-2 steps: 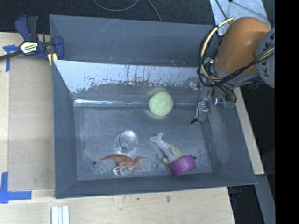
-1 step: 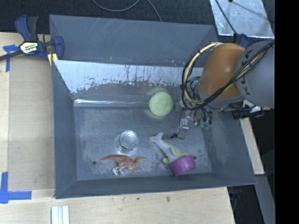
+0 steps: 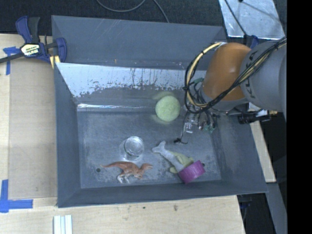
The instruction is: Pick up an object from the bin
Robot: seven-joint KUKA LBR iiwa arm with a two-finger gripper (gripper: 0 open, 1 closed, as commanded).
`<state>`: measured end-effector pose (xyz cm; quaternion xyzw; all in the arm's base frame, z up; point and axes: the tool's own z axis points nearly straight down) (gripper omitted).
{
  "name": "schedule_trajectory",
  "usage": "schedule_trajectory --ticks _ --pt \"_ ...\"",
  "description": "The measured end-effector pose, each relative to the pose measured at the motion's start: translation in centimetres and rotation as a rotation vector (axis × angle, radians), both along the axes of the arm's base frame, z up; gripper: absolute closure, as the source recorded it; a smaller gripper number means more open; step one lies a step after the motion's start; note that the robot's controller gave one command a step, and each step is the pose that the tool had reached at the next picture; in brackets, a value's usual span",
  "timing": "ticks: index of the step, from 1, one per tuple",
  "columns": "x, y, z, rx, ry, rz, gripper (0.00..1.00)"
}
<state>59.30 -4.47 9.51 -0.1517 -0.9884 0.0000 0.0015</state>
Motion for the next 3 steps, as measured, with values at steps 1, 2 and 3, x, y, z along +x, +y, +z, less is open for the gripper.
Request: schedule_trajectory --ticks 1,2,3 --pt "-4.1 3.1 0.6 -0.001 -0.006 -0.071 0.00" --pt "-7.8 3.5 -2.2 0.000 -0.009 0.002 0.00" --pt "-8.5 6.1 -2.3 -0.001 -0.011 -0.266 1.00"
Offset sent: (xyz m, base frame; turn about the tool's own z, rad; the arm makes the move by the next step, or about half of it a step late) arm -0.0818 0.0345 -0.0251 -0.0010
